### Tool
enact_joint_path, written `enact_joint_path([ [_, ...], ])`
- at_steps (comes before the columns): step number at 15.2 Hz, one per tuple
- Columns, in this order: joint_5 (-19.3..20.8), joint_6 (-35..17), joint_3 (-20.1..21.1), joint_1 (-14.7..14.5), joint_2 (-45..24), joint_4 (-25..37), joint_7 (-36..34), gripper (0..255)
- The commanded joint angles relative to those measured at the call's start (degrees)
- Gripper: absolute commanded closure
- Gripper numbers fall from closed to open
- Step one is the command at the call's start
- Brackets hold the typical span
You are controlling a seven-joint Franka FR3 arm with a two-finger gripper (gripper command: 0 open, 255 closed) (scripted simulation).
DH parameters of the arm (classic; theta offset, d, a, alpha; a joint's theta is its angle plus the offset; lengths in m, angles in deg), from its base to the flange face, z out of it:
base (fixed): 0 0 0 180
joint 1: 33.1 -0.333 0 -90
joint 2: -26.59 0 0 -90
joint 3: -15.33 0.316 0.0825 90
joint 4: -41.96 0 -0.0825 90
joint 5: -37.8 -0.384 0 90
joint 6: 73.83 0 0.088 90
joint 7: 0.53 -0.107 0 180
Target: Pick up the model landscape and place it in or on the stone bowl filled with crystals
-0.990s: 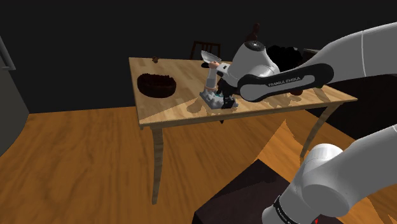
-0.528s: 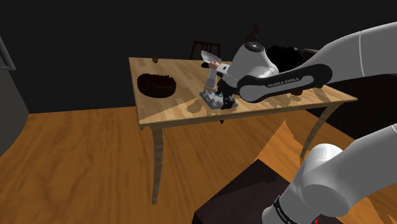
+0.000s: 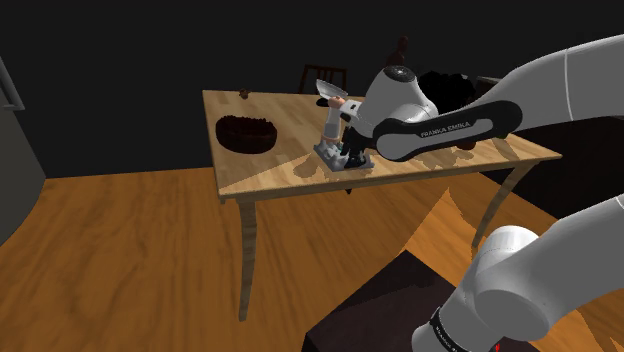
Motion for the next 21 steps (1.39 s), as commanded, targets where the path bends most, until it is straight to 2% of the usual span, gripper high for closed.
enact_joint_path([
  [1, 0.0, -0.02, 0.0, -0.01, -0.03, -0.01, 0.0, 255],
  [21, -4.73, 15.29, 1.19, -2.26, 4.7, 10.9, 4.95, 255],
])
